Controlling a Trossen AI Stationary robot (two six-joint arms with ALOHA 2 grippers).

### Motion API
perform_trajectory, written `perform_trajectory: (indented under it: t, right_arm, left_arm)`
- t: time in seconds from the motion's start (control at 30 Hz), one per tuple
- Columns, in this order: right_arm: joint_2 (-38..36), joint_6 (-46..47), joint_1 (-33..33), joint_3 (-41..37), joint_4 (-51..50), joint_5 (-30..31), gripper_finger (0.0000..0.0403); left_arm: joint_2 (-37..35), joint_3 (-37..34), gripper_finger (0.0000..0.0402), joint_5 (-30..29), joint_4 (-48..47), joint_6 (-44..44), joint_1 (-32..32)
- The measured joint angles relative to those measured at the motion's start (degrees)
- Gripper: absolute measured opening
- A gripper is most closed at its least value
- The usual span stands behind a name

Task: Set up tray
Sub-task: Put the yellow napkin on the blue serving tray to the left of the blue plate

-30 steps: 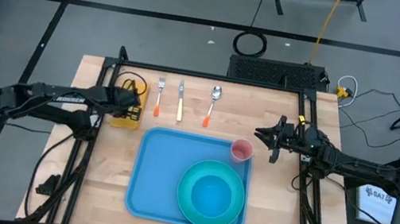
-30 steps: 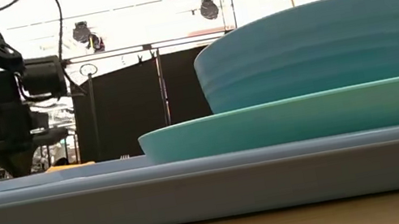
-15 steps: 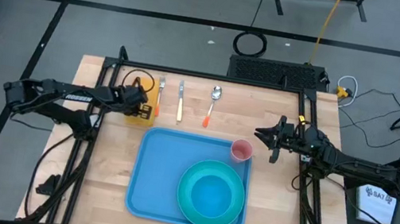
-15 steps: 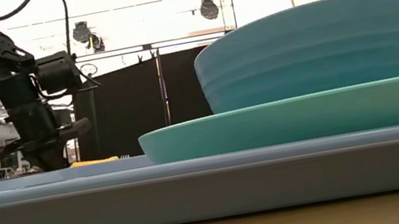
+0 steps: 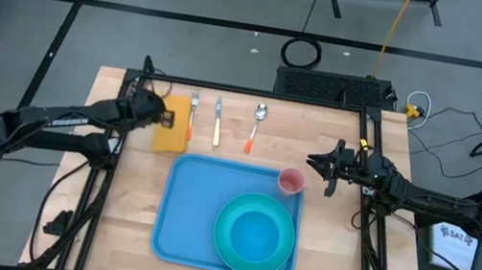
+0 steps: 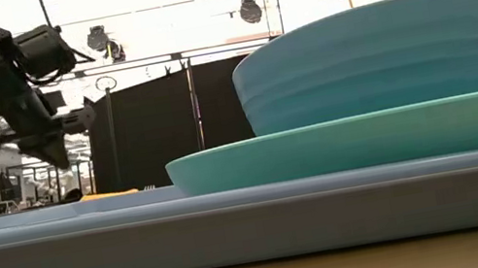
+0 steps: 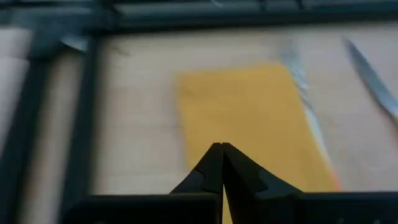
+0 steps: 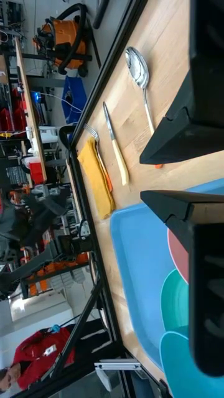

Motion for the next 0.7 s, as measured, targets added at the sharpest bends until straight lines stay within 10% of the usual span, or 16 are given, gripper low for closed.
perform_trajectory:
  t: [0.7]
  right_arm:
    - [0.04,0.61,0.00,0.00,0.02,-1.58,0.0068]
  left_arm:
    - [13.48,0.06,0.0209,10.55,14.41,11.54,18.15]
